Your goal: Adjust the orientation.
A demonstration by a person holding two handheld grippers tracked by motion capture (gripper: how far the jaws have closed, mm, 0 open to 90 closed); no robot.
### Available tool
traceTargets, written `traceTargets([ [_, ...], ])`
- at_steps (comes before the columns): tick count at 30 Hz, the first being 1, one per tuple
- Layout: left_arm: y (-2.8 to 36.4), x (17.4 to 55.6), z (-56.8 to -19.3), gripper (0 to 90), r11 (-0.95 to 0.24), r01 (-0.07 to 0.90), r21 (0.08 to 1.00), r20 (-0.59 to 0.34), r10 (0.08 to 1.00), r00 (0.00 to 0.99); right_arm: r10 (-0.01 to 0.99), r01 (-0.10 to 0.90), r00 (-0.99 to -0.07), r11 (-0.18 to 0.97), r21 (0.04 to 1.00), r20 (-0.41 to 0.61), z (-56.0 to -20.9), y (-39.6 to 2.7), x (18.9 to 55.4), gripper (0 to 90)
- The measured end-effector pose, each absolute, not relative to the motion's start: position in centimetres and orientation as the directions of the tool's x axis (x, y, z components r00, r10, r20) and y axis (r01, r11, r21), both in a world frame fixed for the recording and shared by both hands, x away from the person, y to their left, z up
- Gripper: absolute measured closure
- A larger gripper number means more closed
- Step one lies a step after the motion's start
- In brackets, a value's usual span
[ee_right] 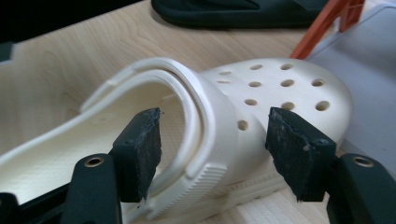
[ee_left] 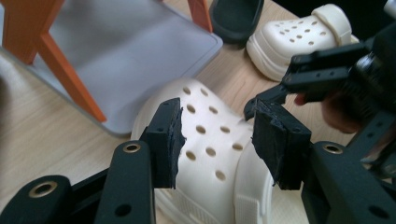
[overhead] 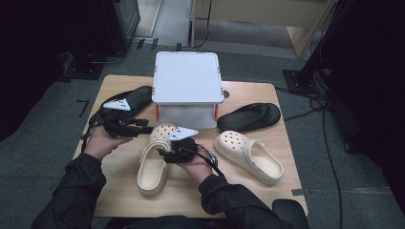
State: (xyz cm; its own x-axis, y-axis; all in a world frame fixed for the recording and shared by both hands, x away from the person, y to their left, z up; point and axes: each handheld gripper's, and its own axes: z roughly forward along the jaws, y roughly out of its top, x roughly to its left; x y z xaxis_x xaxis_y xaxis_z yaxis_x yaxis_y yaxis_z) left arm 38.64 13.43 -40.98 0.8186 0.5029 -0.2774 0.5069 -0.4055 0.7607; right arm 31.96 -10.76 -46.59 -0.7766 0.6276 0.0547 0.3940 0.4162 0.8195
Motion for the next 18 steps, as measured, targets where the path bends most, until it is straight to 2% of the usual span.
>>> traceTargets([
  [3,13.0,39.4,-40.2,52.9,-0.387,0.508,0.769,-0.294,0.491,0.82,0.626,0.401,-0.777,0.412,0.819,0.066,-46.7,-10.9,32.0,36.0],
  [10,12.7,40.6,-38.4,53.2,-0.354,0.491,0.796,-0.284,0.5,0.819,0.622,0.414,-0.78,0.434,0.8,0.065,-46.3,-11.4,31.6,46.2],
  [11,12.6,40.8,-37.8,53.3,-0.361,0.485,0.797,-0.271,0.503,0.82,0.616,0.421,-0.784,0.437,0.795,0.077,-46.3,-12.0,31.5,51.1],
  [18,12.2,41.7,-36.3,54.5,-0.348,0.468,0.813,-0.268,0.49,0.83,0.624,0.458,-0.773,0.424,0.781,0.115,-46.0,-13.2,31.1,67.1],
])
